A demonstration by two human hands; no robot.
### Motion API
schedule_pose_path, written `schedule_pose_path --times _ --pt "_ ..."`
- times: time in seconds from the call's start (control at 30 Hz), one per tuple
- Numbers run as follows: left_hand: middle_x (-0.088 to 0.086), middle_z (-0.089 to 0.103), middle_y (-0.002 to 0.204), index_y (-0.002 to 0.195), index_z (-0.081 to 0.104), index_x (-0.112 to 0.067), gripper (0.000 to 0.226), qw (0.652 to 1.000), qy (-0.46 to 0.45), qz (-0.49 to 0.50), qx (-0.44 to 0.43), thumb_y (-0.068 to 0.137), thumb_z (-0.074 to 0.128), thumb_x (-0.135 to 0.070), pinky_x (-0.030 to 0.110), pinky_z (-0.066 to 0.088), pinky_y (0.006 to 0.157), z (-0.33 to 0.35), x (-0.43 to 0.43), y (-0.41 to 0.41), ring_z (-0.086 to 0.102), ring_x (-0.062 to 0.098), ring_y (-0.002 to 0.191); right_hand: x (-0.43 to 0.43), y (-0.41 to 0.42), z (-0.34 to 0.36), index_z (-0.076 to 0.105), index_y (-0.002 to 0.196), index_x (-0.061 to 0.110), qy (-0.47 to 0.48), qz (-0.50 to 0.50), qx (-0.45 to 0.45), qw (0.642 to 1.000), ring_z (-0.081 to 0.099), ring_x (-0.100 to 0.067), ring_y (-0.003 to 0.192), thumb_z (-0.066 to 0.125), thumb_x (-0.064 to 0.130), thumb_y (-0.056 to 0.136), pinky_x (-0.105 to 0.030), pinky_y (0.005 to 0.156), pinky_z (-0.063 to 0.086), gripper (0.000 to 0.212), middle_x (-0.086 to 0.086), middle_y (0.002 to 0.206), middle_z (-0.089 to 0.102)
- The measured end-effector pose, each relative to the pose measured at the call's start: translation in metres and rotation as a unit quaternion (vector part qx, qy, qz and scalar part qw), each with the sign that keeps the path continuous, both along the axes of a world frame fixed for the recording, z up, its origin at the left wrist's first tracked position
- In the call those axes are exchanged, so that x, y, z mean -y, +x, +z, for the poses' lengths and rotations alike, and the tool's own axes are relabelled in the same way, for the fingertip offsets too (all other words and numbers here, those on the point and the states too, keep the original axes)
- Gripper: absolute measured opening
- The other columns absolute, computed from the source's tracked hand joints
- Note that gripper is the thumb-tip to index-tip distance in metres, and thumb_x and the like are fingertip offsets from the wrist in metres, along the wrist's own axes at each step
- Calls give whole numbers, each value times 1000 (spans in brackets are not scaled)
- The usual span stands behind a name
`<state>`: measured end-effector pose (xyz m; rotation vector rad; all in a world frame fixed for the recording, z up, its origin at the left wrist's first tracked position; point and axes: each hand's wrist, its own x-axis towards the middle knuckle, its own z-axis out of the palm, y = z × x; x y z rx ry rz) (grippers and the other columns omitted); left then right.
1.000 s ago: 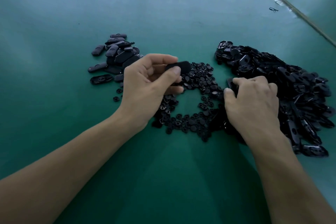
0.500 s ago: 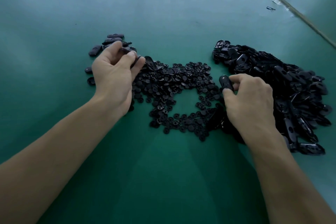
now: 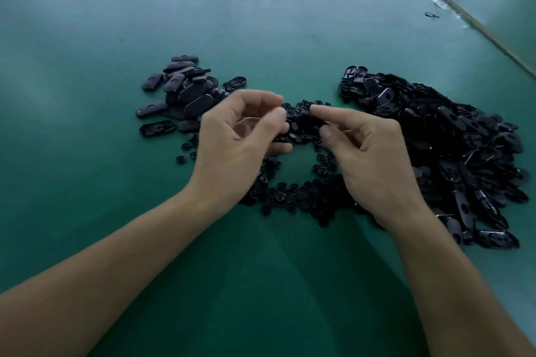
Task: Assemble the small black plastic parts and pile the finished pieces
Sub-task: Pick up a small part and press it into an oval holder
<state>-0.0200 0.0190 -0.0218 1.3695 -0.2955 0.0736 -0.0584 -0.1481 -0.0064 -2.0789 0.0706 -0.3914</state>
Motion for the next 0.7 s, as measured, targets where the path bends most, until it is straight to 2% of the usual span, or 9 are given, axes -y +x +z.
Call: schedule_pose_path --times 0.07,0.13,0.23,0.33,0.57,0.63,0.7 --pt "-3 70 84 101 71 -19 12 999 39 -13 26 92 68 -11 29 61 66 -2 2 -4 70 12 80 -4 0 1 74 109 25 80 37 -8 996 65 -7 76 67 3 93 -24 78 55 28 11 81 70" --pt "-4 70 83 102 72 -19 13 997 63 -11 39 91 70 -13 27 60 62 -4 1 -4 68 10 75 -5 0 2 72 98 22 131 53 -8 990 65 -6 71 69 0 91 -20 70 53 24 8 75 70" --pt "-3 70 82 103 72 -19 15 995 86 -12 43 90 73 -11 24 57 60 -5 -1 -3 66 10 70 -4 -1 3 73 93 18 161 62 0 985 64 -4 67 69 -1 90 -13 63 47 20 3 76 72" --pt "1 74 87 105 73 -16 16 997 69 -38 28 91 71 -8 24 58 65 -5 -1 -3 71 13 77 -4 -2 4 74 94 17 165 67 8 984 65 -5 67 69 -1 91 -14 64 48 19 -5 79 75" --pt "4 77 84 102 72 -12 18 997 43 -57 7 92 66 2 24 58 67 -5 -2 -1 75 18 75 -9 -3 2 75 96 23 115 48 11 992 70 -7 75 67 6 93 -17 68 51 19 7 82 75" --pt "5 77 82 99 72 -12 17 999 24 -44 -15 93 66 3 23 58 65 -5 -2 0 75 18 74 -10 -3 -2 75 101 24 49 1 24 998 70 -4 79 67 12 95 -17 74 53 16 11 84 74" --pt "6 77 80 96 72 -10 14 999 -6 -31 -41 94 64 2 22 58 64 -4 0 1 75 18 72 -10 -4 -5 75 108 21 -70 -33 24 997 66 -4 84 68 16 94 -16 81 52 16 12 91 70"
